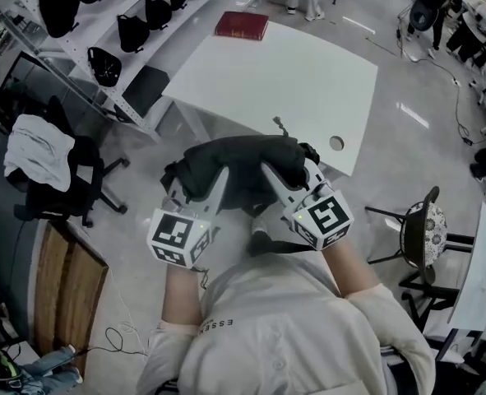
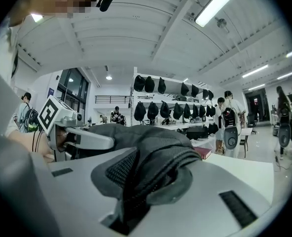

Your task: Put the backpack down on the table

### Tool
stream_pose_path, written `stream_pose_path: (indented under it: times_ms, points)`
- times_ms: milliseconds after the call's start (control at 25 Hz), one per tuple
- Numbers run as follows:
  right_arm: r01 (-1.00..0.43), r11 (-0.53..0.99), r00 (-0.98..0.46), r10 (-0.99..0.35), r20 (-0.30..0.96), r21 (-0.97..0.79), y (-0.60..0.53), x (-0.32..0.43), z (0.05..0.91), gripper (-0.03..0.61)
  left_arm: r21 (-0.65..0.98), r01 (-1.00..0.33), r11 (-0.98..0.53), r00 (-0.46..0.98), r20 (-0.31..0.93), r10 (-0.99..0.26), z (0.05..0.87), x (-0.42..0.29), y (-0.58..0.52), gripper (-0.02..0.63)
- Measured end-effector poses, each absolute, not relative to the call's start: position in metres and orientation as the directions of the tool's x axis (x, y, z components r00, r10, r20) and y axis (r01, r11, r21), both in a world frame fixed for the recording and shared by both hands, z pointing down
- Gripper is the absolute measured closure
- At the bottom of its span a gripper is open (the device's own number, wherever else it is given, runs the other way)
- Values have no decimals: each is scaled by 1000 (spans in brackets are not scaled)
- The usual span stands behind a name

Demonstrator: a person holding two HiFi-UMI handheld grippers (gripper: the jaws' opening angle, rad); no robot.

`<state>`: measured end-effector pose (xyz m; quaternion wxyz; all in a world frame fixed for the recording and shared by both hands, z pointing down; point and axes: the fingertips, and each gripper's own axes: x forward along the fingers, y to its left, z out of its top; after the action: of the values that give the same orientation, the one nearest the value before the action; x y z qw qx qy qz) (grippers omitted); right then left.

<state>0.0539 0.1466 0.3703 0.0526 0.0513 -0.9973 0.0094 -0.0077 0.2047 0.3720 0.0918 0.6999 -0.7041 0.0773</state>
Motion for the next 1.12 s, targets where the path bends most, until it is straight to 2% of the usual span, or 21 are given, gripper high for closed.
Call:
stream_pose_path:
  times_ms: [600, 1120]
  points:
    - [-118, 993, -992, -118, 32, 24, -9, -13, 338, 488, -66, -997, -38, 23, 217, -976, 337, -75, 48, 541]
    - [-348, 935, -937, -349, 2, 72, -119, -21, 315, 486, -90, -959, -268, 250, 174, -952, 316, -94, -78, 541]
